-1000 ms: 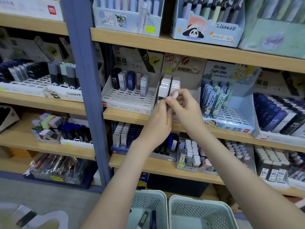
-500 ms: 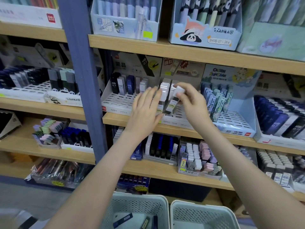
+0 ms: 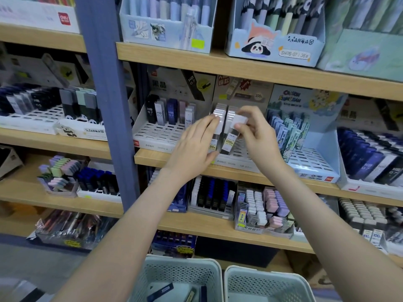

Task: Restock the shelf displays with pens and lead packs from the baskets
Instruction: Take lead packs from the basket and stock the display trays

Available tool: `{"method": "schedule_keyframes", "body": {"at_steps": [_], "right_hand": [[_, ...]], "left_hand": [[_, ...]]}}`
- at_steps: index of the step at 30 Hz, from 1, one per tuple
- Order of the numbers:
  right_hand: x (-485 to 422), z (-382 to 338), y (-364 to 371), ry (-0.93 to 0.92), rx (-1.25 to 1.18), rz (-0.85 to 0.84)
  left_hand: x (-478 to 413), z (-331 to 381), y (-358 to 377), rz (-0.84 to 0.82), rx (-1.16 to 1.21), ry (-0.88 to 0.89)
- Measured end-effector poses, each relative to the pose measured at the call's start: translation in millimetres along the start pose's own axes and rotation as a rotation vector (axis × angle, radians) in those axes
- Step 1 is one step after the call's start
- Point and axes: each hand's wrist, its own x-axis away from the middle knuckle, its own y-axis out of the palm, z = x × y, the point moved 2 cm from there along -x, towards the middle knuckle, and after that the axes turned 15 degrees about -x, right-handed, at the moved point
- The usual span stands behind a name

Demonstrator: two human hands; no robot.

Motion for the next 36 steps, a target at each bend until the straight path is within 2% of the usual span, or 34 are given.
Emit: {"method": "schedule_keyframes", "body": {"at_steps": [17, 26, 32, 36], "right_hand": [[-14, 2, 1, -0.142, 0.201, -0.106], [-9, 2, -9, -0.070, 0.177, -0.063], [1, 21, 4, -0.139, 0.410, -0.053], [6, 27, 8, -0.125, 0.404, -0.143]], "left_hand": [[-9, -2, -3, -0.060, 0.010, 0.049], [-10, -3, -8, -0.066, 0.017, 0.041], [-7, -1, -3, -0.062, 0.011, 0.042], [-9, 2, -1, -0.073, 0.054, 0.032]]}}
